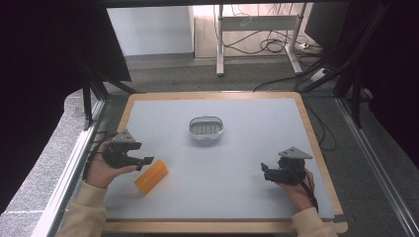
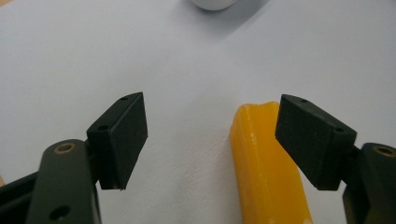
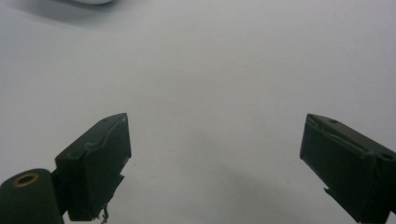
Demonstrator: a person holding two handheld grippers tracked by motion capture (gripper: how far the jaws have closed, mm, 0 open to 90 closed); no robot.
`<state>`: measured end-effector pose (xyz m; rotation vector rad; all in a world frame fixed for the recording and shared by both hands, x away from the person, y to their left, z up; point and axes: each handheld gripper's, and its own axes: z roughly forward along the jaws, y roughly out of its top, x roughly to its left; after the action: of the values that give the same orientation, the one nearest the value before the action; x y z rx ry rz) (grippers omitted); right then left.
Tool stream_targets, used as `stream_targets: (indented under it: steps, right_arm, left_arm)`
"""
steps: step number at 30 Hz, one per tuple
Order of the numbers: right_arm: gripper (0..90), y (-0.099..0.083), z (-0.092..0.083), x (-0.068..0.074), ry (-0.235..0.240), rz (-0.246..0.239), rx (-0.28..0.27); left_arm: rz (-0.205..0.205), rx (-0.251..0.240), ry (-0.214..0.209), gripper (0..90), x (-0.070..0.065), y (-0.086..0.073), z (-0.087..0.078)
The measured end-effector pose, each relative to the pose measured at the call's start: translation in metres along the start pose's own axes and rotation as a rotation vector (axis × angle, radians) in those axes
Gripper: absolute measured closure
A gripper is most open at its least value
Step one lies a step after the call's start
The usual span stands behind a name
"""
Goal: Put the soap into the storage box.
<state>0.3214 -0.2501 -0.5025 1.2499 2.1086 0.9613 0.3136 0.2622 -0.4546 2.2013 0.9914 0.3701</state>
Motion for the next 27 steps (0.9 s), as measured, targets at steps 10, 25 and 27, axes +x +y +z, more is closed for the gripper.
stream_targets:
  steps: [10, 25, 27]
  right_arm:
    - [12.7, -0.007, -0.01, -0.002, 0.027, -0.008, -0.007]
    - [15.6, -0.01, -0.009, -0.001, 0.038, -0.016, -0.012]
    - [15.7, -0.01, -0.01, 0.0, 0.039, -0.017, -0.012]
  left_arm:
    - [0.01, 0.022, 0.01, 24.8, -0.008, -0.002, 0.003]
    - [-0.027, 0.023, 0.023, 25.1, -0.001, -0.005, -0.002]
    - [-0.028, 0.023, 0.024, 25.1, -0.002, -0.004, -0.003]
